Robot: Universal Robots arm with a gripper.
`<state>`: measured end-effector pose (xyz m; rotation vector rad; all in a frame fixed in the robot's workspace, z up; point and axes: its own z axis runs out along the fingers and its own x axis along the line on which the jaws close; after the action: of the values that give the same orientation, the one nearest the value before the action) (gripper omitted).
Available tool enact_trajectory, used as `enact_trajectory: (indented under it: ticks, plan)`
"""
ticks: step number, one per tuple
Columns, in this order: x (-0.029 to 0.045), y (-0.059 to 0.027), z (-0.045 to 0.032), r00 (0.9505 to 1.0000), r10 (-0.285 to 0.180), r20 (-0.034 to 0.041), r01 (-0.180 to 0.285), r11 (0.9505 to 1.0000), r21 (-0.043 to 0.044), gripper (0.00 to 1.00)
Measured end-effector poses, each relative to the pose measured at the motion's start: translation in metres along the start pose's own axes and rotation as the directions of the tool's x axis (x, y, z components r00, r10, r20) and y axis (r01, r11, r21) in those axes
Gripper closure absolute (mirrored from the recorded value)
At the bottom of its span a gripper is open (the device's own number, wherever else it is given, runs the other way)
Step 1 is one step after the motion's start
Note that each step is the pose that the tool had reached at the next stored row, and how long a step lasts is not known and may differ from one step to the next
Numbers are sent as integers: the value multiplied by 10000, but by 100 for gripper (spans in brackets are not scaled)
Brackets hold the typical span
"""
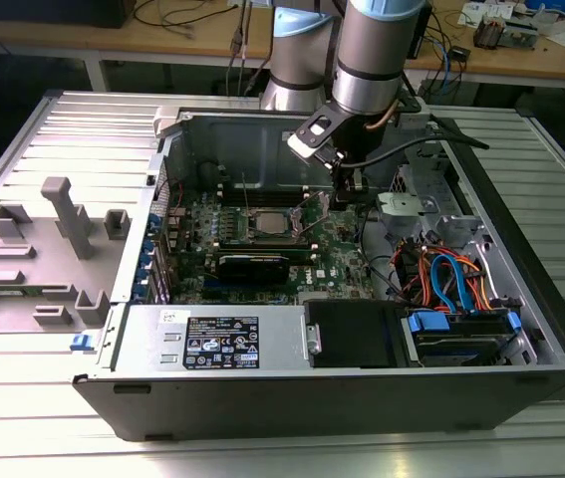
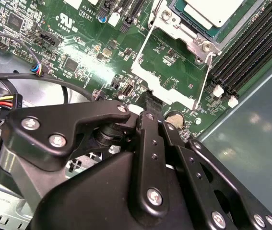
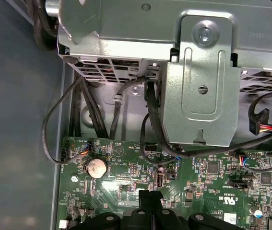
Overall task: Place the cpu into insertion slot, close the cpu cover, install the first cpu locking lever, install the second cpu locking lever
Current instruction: 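Close the cpu cover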
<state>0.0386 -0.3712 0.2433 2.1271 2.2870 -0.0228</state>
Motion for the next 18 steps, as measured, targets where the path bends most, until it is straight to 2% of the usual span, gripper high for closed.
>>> enact_trajectory:
  ticks: [15,18]
  plan:
    - [1,-8,2,10000,1,-1,-1,10000,1,89]
    - [2,-37,1,10000,1,0,-1,10000,1,89]
